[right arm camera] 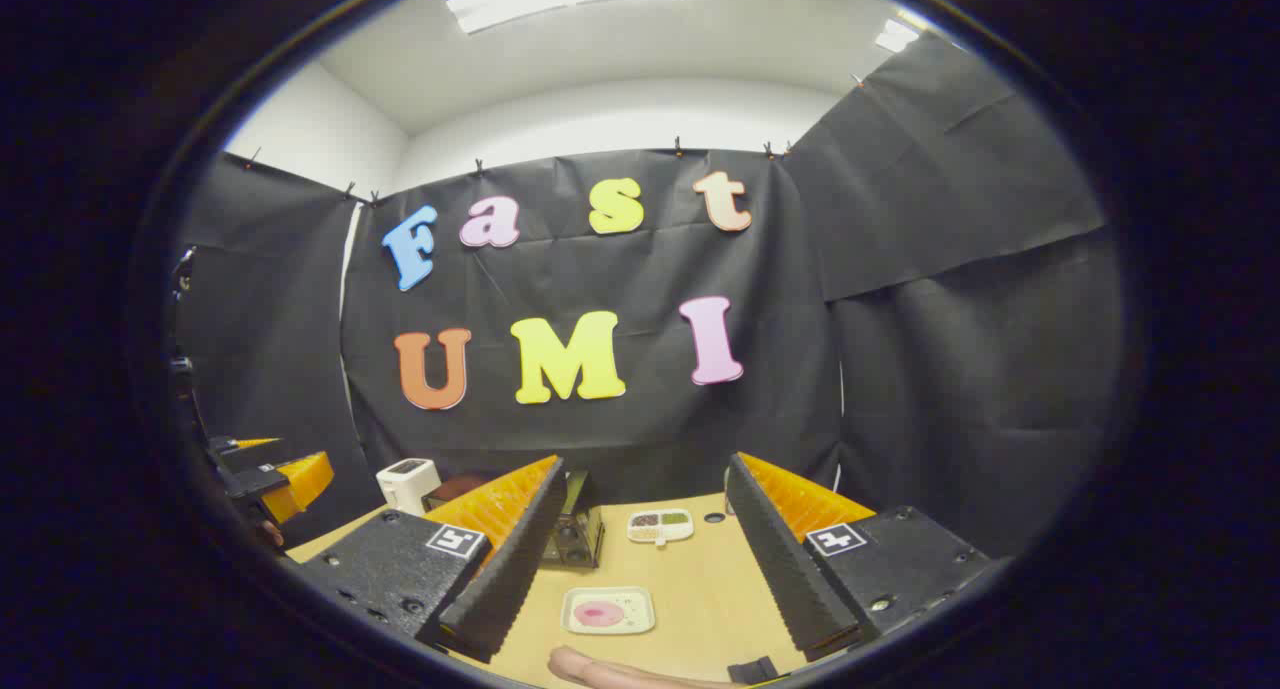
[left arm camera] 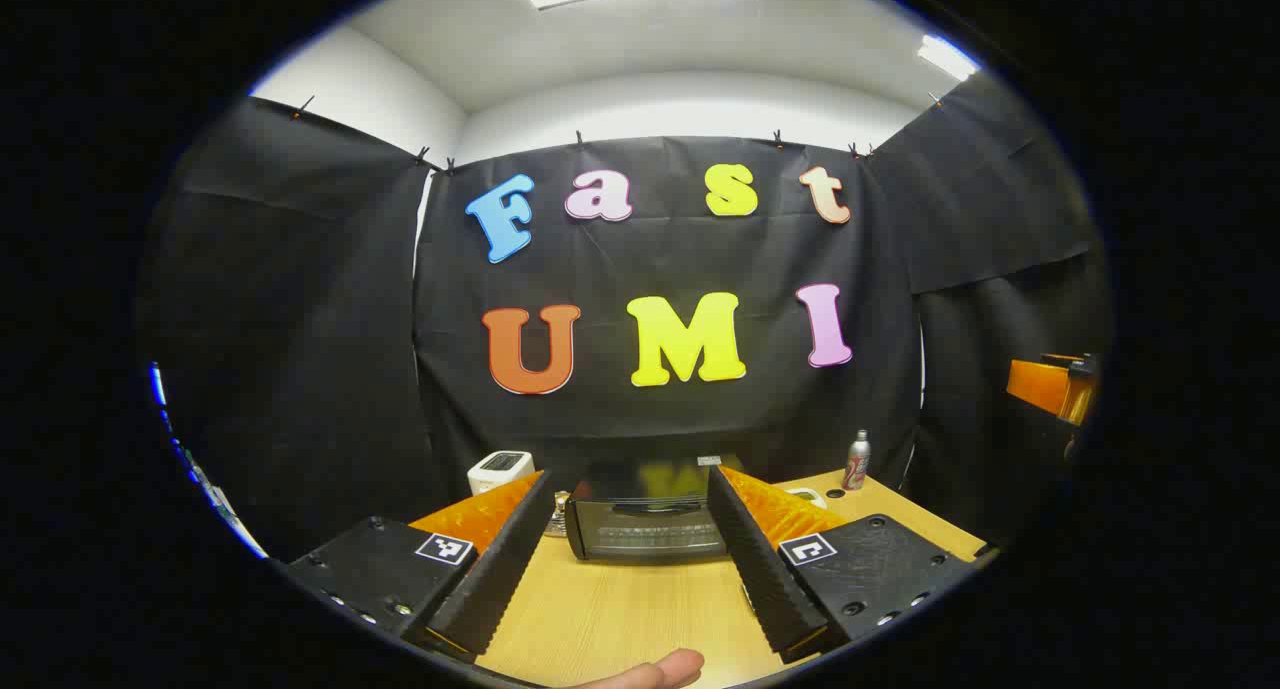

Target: Open the electric oven with the left hand, put the food in, and close the electric oven.

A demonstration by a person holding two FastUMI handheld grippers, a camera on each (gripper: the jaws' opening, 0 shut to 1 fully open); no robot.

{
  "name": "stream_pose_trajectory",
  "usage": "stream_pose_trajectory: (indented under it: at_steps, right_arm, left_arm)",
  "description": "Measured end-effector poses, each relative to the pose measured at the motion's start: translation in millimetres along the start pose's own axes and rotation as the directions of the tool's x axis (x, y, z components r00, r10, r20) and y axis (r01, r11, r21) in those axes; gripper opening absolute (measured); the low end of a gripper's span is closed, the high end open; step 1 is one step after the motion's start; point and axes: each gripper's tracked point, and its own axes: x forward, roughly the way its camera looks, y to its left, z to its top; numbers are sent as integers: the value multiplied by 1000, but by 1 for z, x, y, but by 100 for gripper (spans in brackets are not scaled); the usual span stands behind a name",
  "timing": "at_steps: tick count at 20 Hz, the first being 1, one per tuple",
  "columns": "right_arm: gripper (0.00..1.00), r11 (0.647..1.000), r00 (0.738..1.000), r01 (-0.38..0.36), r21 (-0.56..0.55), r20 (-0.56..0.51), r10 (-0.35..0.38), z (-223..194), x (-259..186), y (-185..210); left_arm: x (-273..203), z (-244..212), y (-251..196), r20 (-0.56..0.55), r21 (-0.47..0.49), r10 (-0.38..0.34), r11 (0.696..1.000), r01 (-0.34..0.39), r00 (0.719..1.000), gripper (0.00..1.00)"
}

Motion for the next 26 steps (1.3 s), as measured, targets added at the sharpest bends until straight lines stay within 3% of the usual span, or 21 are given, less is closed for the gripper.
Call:
stream_pose_trajectory:
  at_steps: [12,17,26]
  right_arm:
    - [99,999,998,37,-29,43,-36,4,2,-24]
    - [99,999,997,52,-18,50,-51,-1,14,-33]
    - [98,992,990,119,-30,77,-116,-10,34,-67]
  left_arm:
    - [12,1,-15,9,-34,-33,999,33,999,97]
    - [54,-5,-39,-26,-133,-120,984,115,992,96]
    - [175,-81,-45,-209,-123,-115,988,91,971,95]
